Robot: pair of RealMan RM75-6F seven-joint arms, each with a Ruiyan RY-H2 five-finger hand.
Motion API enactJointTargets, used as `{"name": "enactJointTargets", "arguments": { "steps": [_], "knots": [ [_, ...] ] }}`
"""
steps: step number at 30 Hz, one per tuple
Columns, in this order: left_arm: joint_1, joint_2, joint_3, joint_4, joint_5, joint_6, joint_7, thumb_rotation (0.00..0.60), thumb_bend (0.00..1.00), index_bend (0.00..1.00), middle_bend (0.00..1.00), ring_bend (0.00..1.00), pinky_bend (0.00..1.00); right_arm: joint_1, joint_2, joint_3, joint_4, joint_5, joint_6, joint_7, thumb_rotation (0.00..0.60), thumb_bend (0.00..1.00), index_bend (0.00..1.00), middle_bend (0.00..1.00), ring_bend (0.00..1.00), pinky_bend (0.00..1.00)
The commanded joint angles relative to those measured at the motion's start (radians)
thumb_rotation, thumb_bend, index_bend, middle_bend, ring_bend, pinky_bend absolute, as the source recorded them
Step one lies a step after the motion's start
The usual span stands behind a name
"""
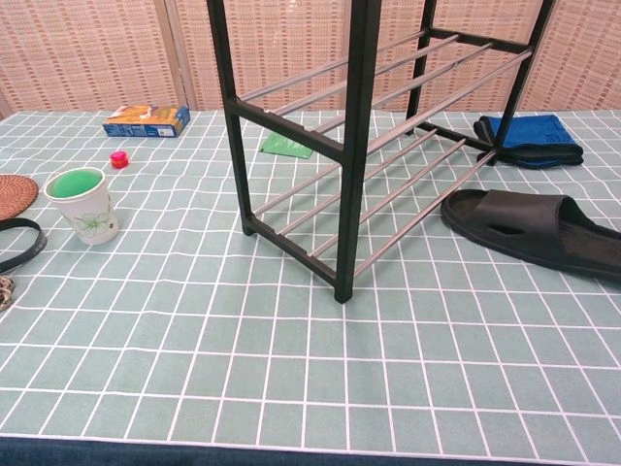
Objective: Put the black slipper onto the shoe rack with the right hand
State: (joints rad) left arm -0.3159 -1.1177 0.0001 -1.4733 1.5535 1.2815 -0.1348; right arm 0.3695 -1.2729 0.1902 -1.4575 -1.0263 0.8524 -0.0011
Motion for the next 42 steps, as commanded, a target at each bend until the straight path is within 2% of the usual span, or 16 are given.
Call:
{"name": "enactJointTargets", "arguments": {
  "steps": [1,18,27,31,42],
  "knots": [
    [0.000,0.003,0.000,0.001,0.002,0.002,-0.005,0.600,0.26,0.00,0.02,0.00,0.17,0.014,-0.019,-0.004,0.022,0.007,-0.017,0.008,0.600,0.16,0.00,0.00,0.00,0.02],
    [0.008,0.010,0.002,-0.001,0.015,0.020,-0.019,0.600,0.26,0.00,0.02,0.00,0.17,0.060,-0.055,-0.017,0.070,0.045,-0.069,0.019,0.600,0.13,0.00,0.01,0.00,0.03],
    [0.010,0.014,0.003,0.001,0.022,0.028,-0.031,0.600,0.26,0.00,0.02,0.00,0.17,0.079,-0.076,-0.026,0.102,0.061,-0.090,0.022,0.600,0.13,0.00,0.06,0.00,0.08],
    [0.009,0.013,0.004,0.001,0.027,0.028,-0.030,0.600,0.26,0.00,0.02,0.00,0.17,0.084,-0.081,-0.028,0.111,0.070,-0.099,0.026,0.600,0.13,0.00,0.10,0.01,0.14],
    [0.011,0.013,0.004,0.002,0.027,0.031,-0.030,0.600,0.26,0.00,0.02,0.00,0.17,0.093,-0.094,-0.028,0.130,0.079,-0.107,0.041,0.600,0.15,0.13,0.19,0.11,0.24]
  ]
}}
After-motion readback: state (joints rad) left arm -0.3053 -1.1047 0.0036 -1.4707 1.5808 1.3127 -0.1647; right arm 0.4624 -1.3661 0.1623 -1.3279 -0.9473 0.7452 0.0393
